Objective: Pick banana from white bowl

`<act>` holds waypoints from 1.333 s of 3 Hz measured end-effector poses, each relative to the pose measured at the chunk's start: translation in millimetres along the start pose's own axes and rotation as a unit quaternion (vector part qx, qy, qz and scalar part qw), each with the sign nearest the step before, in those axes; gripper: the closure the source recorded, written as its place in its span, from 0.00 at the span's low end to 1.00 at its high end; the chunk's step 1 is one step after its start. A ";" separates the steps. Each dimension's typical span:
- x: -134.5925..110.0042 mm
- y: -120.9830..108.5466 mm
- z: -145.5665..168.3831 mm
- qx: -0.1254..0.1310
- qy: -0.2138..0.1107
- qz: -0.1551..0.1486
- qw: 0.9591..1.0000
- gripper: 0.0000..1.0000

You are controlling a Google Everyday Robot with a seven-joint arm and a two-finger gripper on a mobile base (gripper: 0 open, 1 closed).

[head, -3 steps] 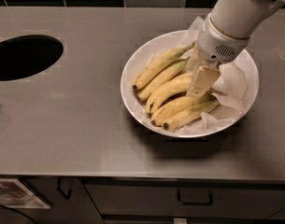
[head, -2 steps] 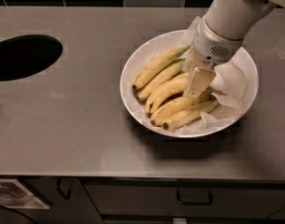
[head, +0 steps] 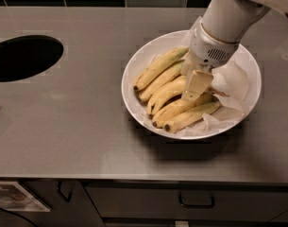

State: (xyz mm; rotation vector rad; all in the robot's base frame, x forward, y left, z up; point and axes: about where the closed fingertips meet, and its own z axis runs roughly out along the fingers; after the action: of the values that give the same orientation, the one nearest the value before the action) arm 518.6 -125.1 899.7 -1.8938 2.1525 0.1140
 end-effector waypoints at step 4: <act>3.0 12.3 -33.7 0.039 -0.081 -0.030 0.995 1.00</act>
Offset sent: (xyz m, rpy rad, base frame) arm 0.0003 0.0026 -0.0039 0.0001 0.0119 0.0108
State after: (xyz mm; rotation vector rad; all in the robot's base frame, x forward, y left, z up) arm 501.0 -134.3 929.9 -1.8372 1.9634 0.1632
